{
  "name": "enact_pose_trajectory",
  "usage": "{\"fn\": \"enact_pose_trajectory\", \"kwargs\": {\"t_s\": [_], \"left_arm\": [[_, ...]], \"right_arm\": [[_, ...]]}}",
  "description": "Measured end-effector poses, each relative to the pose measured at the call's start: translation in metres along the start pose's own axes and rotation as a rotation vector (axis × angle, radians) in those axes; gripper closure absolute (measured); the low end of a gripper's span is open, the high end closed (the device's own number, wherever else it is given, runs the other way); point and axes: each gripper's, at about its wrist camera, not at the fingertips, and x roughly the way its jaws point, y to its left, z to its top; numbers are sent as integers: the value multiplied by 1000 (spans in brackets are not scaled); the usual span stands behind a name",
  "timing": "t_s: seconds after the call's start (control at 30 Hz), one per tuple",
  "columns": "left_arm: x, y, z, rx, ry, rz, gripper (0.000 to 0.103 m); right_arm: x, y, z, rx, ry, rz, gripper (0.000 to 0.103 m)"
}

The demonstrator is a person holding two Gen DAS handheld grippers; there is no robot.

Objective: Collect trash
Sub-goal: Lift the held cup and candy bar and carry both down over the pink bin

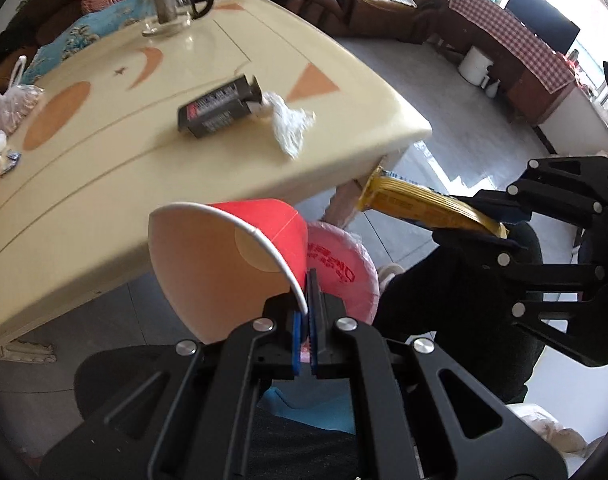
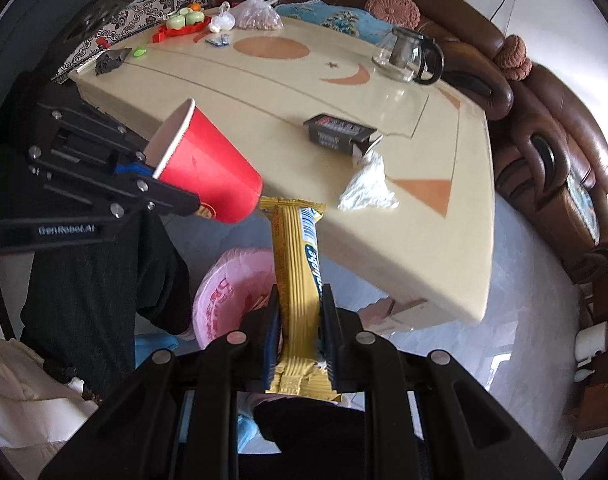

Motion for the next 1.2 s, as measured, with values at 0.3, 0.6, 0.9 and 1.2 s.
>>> {"fn": "enact_pose_trajectory", "kwargs": {"t_s": [0.3, 0.6, 0.9, 1.2], "left_arm": [[44, -6, -10, 4, 82, -41, 99], [109, -3, -24, -16, 196, -72, 99], [175, 3, -39, -46, 317, -128, 99], [239, 16, -50, -124, 438, -171, 99]], "right_arm": [[32, 1, -20, 34, 52, 27, 84], [81, 5, -40, 51, 112, 45, 84], [142, 5, -60, 82, 188, 74, 84], [201, 0, -77, 171, 250, 97, 84]]}}
